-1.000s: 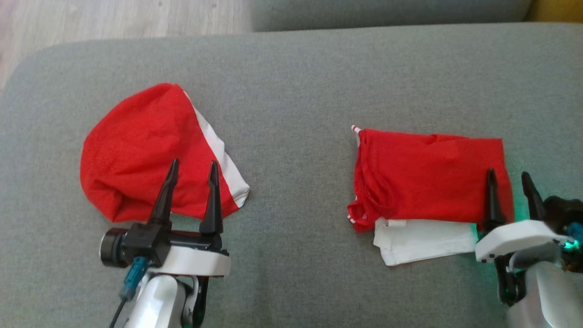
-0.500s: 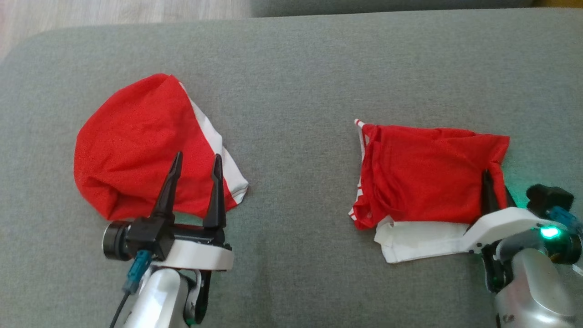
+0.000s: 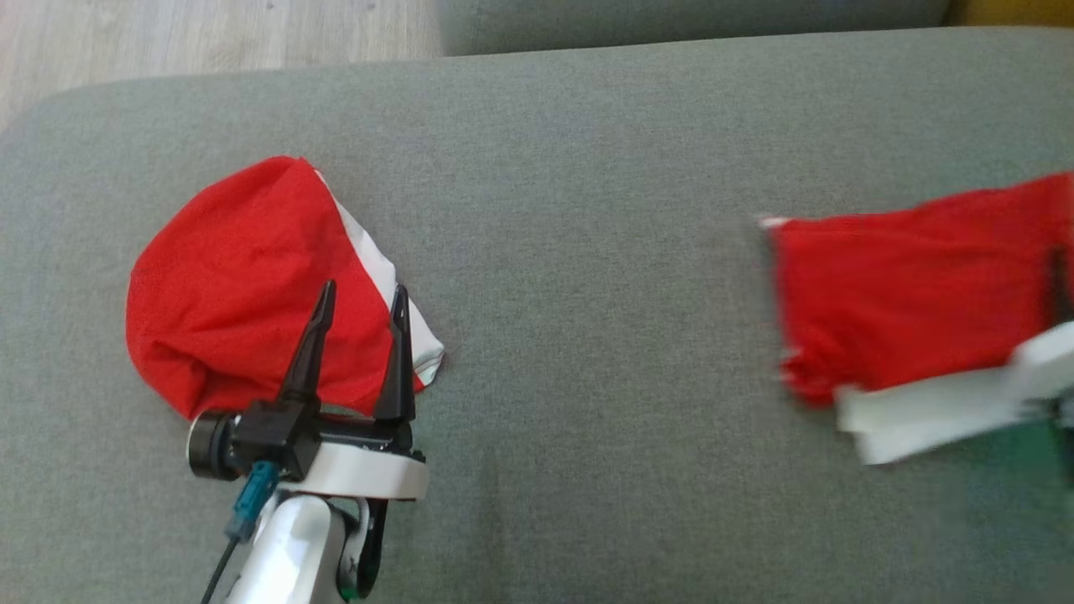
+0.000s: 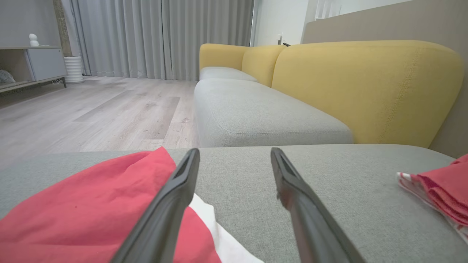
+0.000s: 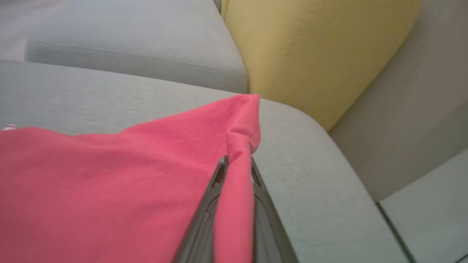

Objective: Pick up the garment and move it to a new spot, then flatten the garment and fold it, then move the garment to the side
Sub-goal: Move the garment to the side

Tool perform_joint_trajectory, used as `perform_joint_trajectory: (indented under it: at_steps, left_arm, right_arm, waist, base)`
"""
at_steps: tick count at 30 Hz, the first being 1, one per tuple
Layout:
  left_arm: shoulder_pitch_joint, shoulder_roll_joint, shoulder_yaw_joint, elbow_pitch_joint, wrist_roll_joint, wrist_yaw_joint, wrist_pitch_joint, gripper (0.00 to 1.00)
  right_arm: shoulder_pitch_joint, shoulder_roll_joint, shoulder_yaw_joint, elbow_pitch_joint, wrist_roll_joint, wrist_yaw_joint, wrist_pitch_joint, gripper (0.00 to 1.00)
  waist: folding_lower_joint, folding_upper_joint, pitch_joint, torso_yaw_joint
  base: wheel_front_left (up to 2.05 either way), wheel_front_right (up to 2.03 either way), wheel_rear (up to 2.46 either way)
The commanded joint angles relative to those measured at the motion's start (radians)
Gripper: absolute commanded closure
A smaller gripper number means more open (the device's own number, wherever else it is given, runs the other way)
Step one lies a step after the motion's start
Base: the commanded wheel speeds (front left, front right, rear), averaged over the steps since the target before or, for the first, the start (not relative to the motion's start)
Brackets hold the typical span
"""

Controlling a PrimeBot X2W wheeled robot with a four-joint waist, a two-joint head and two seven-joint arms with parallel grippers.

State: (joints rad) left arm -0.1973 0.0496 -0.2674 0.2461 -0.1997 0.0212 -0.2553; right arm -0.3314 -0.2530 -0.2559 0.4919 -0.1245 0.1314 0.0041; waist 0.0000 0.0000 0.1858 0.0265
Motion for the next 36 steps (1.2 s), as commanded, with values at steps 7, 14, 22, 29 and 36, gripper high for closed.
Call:
perform_joint_trajectory:
  at_steps: [7,14,22,29,36]
  left_arm:
    - [-0.039,0.001,0.037,-0.039,0.016,-0.010,-0.006,0.00]
    - [-0.059,0.001,0.048,-0.039,0.022,-0.017,-0.006,0.00]
    - [-0.068,0.001,0.054,-0.032,0.025,-0.021,-0.006,0.00]
    - [-0.058,0.001,0.064,-0.023,0.028,-0.019,-0.006,0.00]
    - [-0.042,0.001,0.080,-0.033,0.021,-0.016,-0.006,0.00]
  right_arm:
    - [-0.047,-0.154,-0.129,-0.027,-0.048,-0.001,0.056,1.00]
    - [-0.076,-0.164,-0.207,-0.014,-0.094,-0.001,0.067,1.00]
    - [-0.100,-0.140,-0.229,0.005,-0.116,-0.001,0.046,0.00]
    - [-0.122,-0.076,-0.186,-0.052,-0.107,-0.001,-0.014,0.00]
    - [-0.120,0.027,-0.108,-0.154,-0.022,-0.001,-0.068,0.00]
  waist:
    - [0.0000,0.0000,0.037,0.021]
    - [0.0000,0.0000,0.071,0.041]
    - [0.0000,0.0000,0.078,0.045]
    - [0.0000,0.0000,0.040,0.032]
    - [0.0000,0.0000,-0.026,0.028]
  base:
    - [0.00,0.00,0.00]
    - [0.00,0.00,0.00]
    - [0.00,0.00,0.00]
    - [0.00,0.00,0.00]
    - [0.00,0.00,0.00]
